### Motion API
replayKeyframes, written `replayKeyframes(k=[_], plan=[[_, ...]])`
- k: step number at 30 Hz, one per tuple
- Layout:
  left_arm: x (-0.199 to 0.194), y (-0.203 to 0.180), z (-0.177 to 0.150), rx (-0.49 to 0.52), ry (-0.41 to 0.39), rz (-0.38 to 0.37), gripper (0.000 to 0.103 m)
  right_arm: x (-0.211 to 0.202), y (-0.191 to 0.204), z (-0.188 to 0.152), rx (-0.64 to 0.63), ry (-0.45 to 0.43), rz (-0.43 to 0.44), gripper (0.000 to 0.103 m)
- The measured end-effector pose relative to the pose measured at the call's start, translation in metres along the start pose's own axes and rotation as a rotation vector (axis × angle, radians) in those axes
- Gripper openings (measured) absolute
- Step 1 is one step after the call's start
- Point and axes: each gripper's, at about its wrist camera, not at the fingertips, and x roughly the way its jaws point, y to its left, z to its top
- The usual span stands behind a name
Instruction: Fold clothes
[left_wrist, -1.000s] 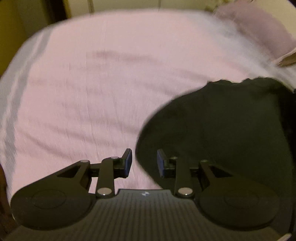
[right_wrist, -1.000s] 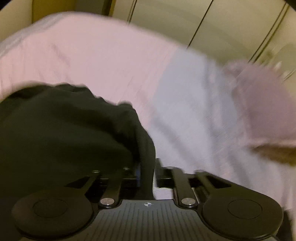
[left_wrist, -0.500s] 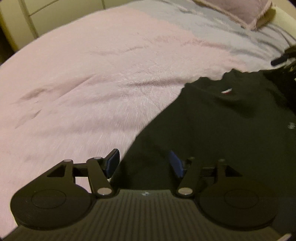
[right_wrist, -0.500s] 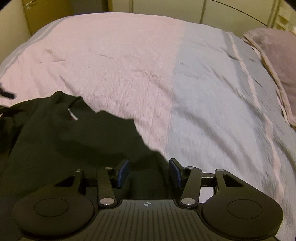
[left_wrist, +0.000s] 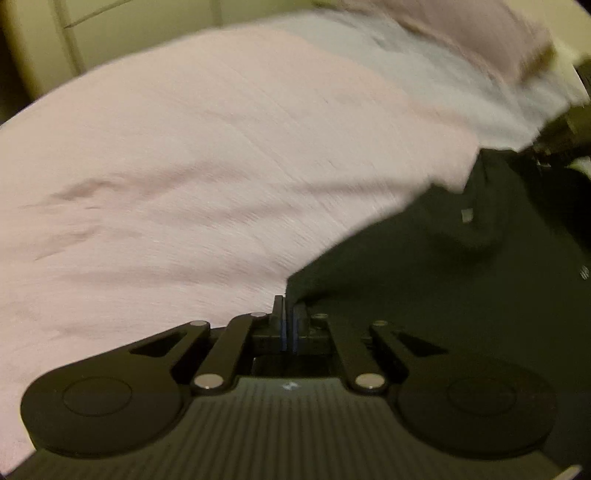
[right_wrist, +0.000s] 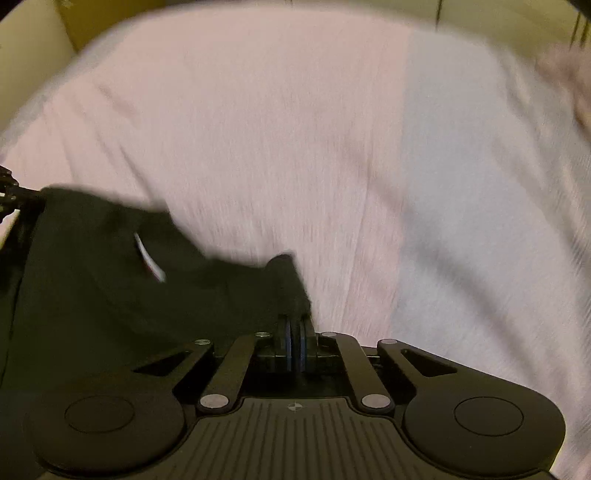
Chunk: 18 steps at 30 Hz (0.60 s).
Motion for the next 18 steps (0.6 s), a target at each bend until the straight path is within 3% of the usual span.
replayKeyframes(k=[2,6,9,12,14,15,16,18], plan=[[-0.005,0.011,-0.001,-0.027,-0.01,0.031,0.002,-0.013,0.001,0.012,-0.021,-0.057,-0.016,0.002],[0.01,0.029,-0.01,-0.11,0.022,0.069,0.002,0.0,0.002,0.036,-0.049,-0.119,-0.089,0.0],[0.028,0.034,-0.022,-0.148,0.079,0.081,0.002,0.018,-0.01,0.042,0.056,-0.13,-0.122,0.0],[0.038,0.036,-0.029,-0.172,0.09,0.086,0.003,0.021,-0.014,0.036,0.131,-0.126,-0.084,0.001],[0.039,0.035,-0.028,-0.174,0.085,0.089,0.009,0.01,-0.009,0.025,0.131,-0.133,-0.068,0.023],[0.038,0.036,-0.027,-0.185,0.087,0.087,0.011,0.003,-0.005,0.017,0.129,-0.136,-0.072,0.057],[0.034,0.036,-0.025,-0.195,0.086,0.09,0.018,-0.005,-0.001,0.007,0.135,-0.141,-0.07,0.076],[0.024,0.036,-0.022,-0.201,0.077,0.1,0.027,-0.02,0.007,-0.013,0.146,-0.141,-0.067,0.077]])
